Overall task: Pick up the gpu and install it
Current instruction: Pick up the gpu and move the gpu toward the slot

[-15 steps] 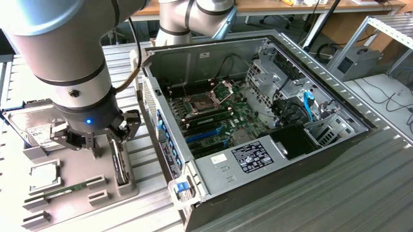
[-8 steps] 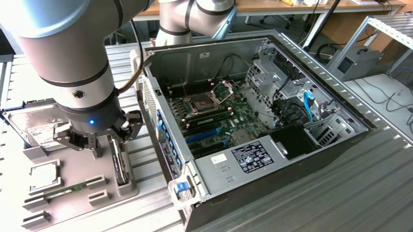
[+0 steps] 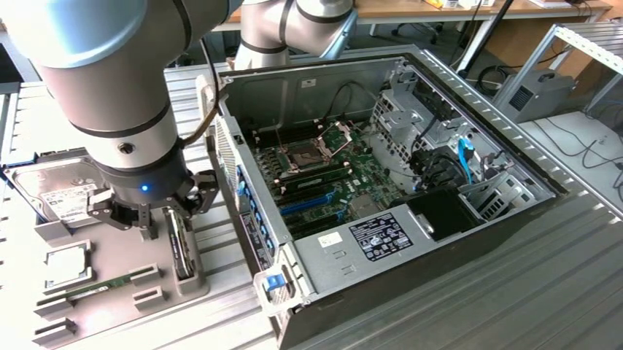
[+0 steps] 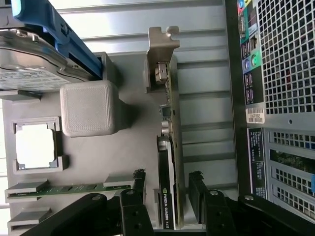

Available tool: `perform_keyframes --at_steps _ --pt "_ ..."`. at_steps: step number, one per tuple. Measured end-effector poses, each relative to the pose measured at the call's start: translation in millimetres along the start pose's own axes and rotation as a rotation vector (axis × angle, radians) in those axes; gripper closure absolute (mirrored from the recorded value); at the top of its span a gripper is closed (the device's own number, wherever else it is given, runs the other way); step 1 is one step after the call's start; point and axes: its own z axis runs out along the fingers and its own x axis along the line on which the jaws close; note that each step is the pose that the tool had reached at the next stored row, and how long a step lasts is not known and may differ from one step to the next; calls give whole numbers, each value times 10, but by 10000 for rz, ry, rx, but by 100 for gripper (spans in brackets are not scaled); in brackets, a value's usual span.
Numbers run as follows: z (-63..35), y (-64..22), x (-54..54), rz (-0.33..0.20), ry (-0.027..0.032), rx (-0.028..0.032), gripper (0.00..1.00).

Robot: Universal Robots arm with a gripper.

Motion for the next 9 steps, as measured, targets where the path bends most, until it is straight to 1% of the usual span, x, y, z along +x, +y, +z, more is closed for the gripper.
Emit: perform_keyframes --at_steps 2,9 --pt "44 -3 1 0 0 0 52" --pt "136 -9 3 -1 0 0 52"
